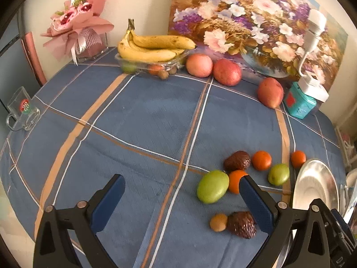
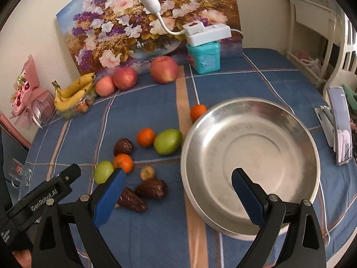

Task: Organize fruits
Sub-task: 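Grasp a dark wrinkled date with the right tool while the left tool grasps a green mango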

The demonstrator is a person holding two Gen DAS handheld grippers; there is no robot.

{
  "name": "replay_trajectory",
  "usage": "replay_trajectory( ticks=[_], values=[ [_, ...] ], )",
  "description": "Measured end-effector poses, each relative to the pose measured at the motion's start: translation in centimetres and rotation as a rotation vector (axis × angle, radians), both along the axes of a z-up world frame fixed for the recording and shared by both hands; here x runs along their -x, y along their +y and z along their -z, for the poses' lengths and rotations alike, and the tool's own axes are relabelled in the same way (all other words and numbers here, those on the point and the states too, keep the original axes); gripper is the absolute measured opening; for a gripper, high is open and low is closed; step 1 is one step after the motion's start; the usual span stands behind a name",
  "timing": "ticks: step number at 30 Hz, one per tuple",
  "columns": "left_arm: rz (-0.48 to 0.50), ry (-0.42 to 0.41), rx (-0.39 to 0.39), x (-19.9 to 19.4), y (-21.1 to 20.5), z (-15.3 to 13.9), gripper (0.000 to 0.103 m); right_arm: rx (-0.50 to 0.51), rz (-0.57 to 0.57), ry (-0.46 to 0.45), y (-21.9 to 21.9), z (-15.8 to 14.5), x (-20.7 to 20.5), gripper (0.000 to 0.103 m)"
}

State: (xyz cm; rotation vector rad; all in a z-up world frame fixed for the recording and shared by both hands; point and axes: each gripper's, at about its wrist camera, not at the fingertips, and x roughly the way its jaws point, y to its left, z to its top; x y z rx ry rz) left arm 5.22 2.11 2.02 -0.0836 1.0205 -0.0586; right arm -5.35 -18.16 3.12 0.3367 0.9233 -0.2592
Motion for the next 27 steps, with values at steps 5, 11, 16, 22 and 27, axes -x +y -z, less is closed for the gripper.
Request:
replay_trajectory(
  ticks=[5,11,16,22,27],
  values=[
    [-0.016,0.043,0.014,-2.2,0.4,0.7,0.103,-0.03,0.006,0.015,0.3,0.1,-2.4,0.096],
    [-0.03,0.036,0.053,-4.1,0.9,0.9,0.103,-0.056,-0.018,0.013,0.6,0.6,-4.9,0.096],
    [-0.005,0.053,0.074,-4.7,0.4,1.1,0.103,-0.092,-0.044,0.005,0.7,1.2,-6.4,0.086],
    [0.037,0.124,0.114,-4.5,-0.5,2.1,0.097,-0.13,-0.085,0.026,1.5,2.2,-6.7,0.074],
    [0.069,0.184,0.121,-4.2,-1.4,3.3,0.086,-0.144,-0.103,0.088,1.9,3.7,-6.2,0.068]
  ],
)
